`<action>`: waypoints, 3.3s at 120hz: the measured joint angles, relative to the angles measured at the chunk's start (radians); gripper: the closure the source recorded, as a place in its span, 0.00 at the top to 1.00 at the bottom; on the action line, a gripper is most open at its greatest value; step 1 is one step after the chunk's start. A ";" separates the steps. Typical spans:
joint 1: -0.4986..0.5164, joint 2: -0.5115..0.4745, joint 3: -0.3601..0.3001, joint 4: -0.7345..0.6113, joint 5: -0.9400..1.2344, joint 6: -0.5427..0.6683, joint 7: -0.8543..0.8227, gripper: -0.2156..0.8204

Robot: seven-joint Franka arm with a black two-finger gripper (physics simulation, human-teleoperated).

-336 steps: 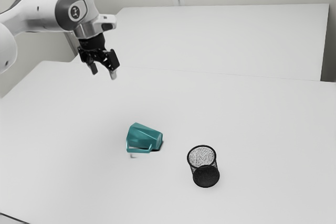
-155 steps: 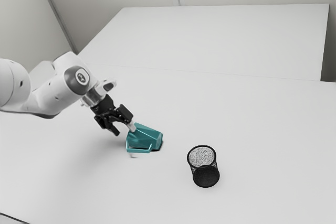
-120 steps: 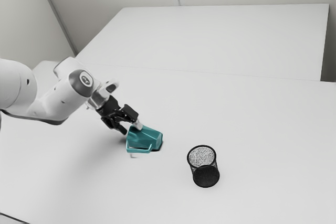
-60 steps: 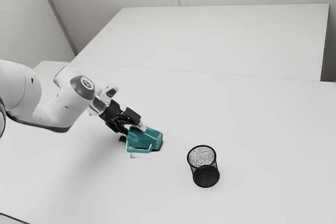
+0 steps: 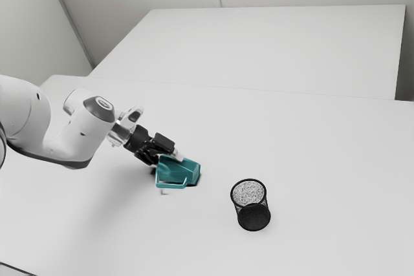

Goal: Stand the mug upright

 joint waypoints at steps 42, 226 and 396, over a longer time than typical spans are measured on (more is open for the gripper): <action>-0.001 -0.007 0.001 0.001 -0.020 -0.011 0.045 0.42; -0.119 -0.193 -0.005 0.007 0.934 0.165 -0.225 0.04; -0.150 -0.123 -0.005 -0.011 0.964 0.298 -0.358 0.48</action>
